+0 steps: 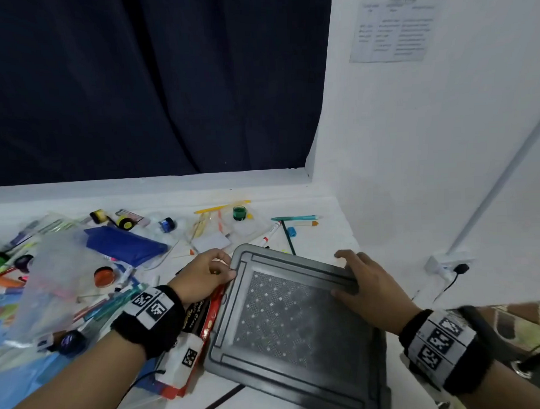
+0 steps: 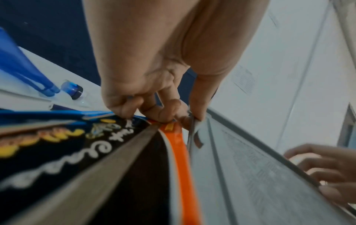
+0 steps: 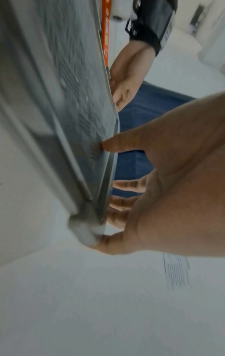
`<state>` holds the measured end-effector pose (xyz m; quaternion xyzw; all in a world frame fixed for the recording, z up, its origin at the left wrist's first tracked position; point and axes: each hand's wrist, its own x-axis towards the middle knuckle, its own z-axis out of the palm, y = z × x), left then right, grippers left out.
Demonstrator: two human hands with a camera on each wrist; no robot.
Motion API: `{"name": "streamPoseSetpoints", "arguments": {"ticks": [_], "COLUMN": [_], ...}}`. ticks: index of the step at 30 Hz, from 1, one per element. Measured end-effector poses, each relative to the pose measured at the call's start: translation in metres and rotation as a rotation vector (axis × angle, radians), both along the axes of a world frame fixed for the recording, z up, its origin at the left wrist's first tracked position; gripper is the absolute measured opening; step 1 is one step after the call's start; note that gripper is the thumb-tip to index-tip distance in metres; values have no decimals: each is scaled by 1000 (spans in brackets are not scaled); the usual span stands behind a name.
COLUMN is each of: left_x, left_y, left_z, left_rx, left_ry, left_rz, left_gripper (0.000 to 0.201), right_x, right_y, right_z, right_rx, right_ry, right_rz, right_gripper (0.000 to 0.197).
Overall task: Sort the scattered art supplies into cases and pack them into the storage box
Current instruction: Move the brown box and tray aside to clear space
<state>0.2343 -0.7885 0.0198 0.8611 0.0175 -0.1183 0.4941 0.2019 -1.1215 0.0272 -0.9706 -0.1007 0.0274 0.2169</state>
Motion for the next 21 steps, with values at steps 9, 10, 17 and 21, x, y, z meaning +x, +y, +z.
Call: {"name": "streamPoseSetpoints", "arguments": {"ticks": [9,10,17,21], "left_x": [-12,-13,-18,-20], "left_y": [16,19,22,21], "left_z": [5,4,24,49], "left_rx": [-511,-540,-688,-685], "left_ry": [73,68,-34,-170], "left_rz": [148,174,251,278], "left_gripper": [22,28,23,13], "right_x": [-11,-11,-8,4], "right_y": [-19,-19,-1,8], "right_z": [-22,-27,-1,30], "right_rx": [576,619,534,509], "right_ry": [248,270,-31,-234], "right_rz": [-471,-481,-369,-308], "right_gripper": [68,56,19,18]}}
